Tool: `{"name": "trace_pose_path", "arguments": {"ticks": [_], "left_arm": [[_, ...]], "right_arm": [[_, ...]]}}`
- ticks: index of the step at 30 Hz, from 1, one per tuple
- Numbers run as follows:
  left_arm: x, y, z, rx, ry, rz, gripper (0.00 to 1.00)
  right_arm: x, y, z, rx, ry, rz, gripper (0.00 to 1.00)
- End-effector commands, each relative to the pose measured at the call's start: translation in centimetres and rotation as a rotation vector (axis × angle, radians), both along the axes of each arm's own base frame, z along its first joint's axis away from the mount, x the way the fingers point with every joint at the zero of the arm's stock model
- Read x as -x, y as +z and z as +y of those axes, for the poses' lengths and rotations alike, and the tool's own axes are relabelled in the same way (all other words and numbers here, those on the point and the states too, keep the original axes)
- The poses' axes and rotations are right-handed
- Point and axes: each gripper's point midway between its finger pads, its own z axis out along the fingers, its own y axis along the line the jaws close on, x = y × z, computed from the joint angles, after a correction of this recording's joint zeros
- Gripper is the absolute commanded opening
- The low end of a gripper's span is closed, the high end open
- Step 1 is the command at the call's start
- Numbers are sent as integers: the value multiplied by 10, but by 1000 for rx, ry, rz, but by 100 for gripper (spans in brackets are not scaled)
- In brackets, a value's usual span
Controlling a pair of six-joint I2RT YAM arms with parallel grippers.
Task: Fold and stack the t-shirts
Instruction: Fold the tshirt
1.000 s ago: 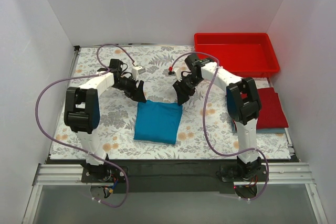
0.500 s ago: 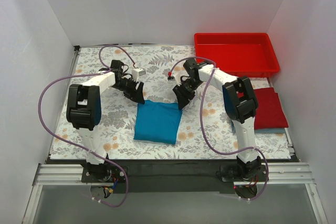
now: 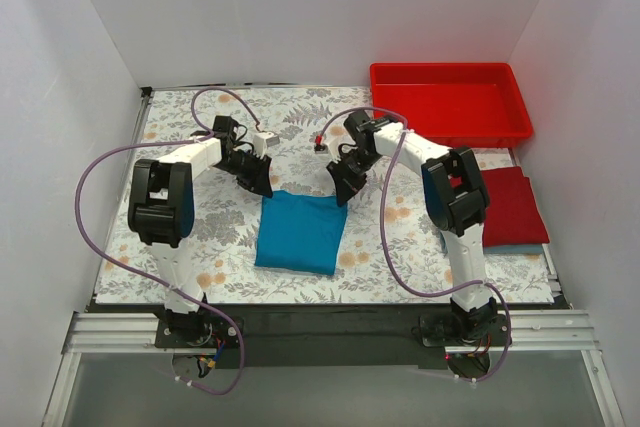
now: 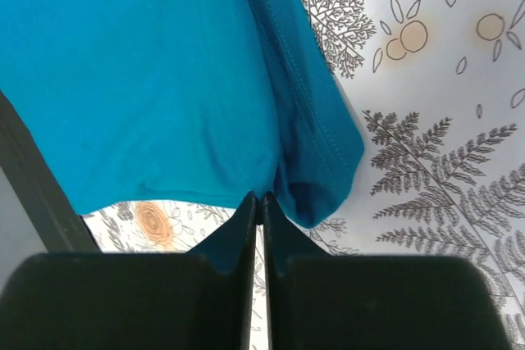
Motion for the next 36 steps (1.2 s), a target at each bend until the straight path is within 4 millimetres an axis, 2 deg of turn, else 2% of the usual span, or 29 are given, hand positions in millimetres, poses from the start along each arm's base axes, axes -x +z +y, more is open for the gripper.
{"name": "trace_pose_path", "arguments": {"ticks": [1,2,4,8,10,11,12,14,15,17,18,19,21,23,25,26,27,28,29,30,31,32,33,34,35,36], "left_arm": [[-7,11,-3,11,-8,-48,16],[-7,12,-4,12,-9,-48,9],[-8,16,-3,13,4,-60,0],[-25,26,8,-12,48,-129,0],[-32,29,13,-21,70,-150,0],[-39,31,14,-24,78,-173,0],[-44,30,16,-38,90,-184,0],[-55,28,17,-47,120,-198,0],[-61,23,21,-72,141,-203,0],[-74,11,27,-101,169,-215,0],[-79,5,34,-133,192,-224,0],[-85,-6,38,-145,207,-221,0],[-96,-9,46,-148,240,-216,0],[-101,-18,51,-150,254,-201,0],[-104,-15,46,-120,244,-202,0],[-104,-12,42,-100,242,-196,5],[-106,-2,39,-79,243,-202,11],[-107,7,36,-60,238,-210,22],[-104,19,32,-24,232,-208,26],[-103,39,29,-6,235,-235,31],[-97,53,27,15,249,-222,41],[-90,68,21,58,241,-213,49],[-82,81,16,92,231,-201,62],[-68,107,10,136,240,-185,71],[-54,112,6,172,242,-146,79],[-37,124,-4,243,224,-106,79]], "right_arm": [[-4,6,5,-8,11,-18,6],[-5,7,4,-2,11,-28,1],[-13,9,0,21,10,-73,1],[-37,17,-10,54,-9,-165,1],[-56,17,-20,84,-40,-206,1],[-69,25,-19,81,-54,-243,1],[-77,19,-22,100,-62,-249,1],[-94,17,-25,136,-68,-305,1],[-97,5,-26,157,-66,-296,1],[-111,-2,-28,191,-77,-328,1],[-115,-16,-30,217,-79,-322,1],[-122,-21,-34,245,-91,-339,1],[-138,-30,-35,259,-125,-369,1],[-147,-29,-34,259,-147,-390,1],[-156,-18,-24,215,-171,-408,1],[-158,-10,-19,196,-182,-412,3],[-156,4,-15,162,-195,-404,9],[-154,15,-10,132,-195,-407,16],[-151,28,-7,99,-195,-407,33],[-145,58,-4,49,-195,-433,40],[-132,66,-1,5,-185,-398,46],[-122,77,1,-24,-181,-386,57],[-109,108,6,-100,-172,-388,63],[-99,118,8,-134,-185,-359,71],[-82,114,7,-148,-180,-301,87],[-70,129,9,-189,-178,-287,93]]}}
